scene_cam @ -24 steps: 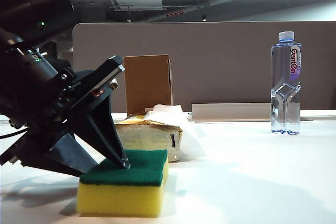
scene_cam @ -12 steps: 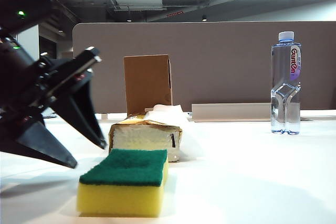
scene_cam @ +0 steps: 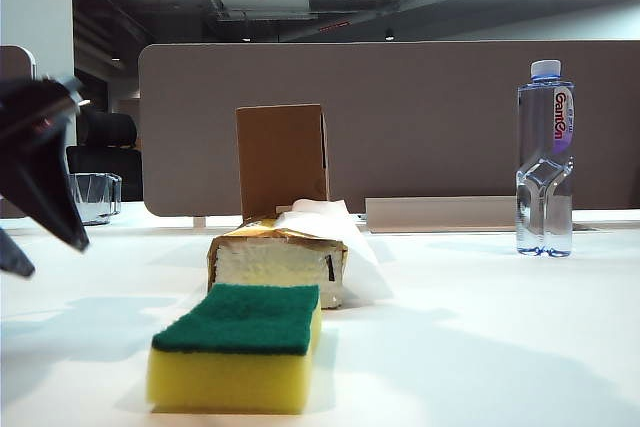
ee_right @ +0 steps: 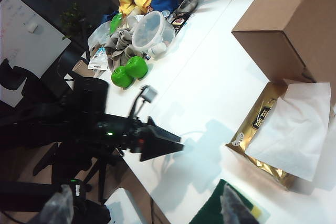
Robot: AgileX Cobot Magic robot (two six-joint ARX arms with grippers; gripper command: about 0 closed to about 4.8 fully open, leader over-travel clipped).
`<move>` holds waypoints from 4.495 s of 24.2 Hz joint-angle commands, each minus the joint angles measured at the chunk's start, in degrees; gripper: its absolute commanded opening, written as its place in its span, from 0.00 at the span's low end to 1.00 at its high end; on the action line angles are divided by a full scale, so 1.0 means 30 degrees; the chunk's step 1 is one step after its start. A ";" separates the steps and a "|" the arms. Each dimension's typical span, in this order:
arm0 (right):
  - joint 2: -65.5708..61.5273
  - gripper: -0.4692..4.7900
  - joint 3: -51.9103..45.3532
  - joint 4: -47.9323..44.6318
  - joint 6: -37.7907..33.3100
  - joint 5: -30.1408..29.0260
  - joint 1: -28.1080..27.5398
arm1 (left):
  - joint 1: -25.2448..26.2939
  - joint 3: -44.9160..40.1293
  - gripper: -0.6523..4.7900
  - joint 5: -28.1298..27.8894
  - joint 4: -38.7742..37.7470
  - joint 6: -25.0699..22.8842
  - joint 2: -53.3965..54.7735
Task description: Move the sponge from left to right to wipe the table, avoiding obstacles on the table, and finally reaching the bottle of mineral water.
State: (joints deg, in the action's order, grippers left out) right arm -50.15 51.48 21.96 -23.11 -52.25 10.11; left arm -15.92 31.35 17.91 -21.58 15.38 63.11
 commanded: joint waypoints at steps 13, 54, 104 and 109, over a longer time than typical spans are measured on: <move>0.0444 0.78 0.0080 0.3155 0.1486 -0.0146 0.0022 | 0.0095 0.6805 0.57 -0.0182 -0.8881 -0.5406 -0.3548; -0.8910 0.78 -0.3140 -0.1909 -0.2805 0.6572 1.0032 | 0.0080 1.0499 0.57 0.2186 -1.6699 -0.5617 -0.8553; -1.5373 0.65 -0.3016 -0.6273 -0.5821 1.0251 1.2582 | 0.0066 1.0499 0.57 0.2681 -1.7201 -0.5479 -0.9646; -1.5540 0.63 -0.3024 -0.5530 -0.5807 1.1446 1.2626 | 0.0066 1.0499 0.57 0.2674 -1.7209 -0.5479 -0.9653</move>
State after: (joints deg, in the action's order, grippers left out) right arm -95.44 43.40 -2.04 -40.25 -22.09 47.97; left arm -15.77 62.63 25.52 -73.32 -1.26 34.26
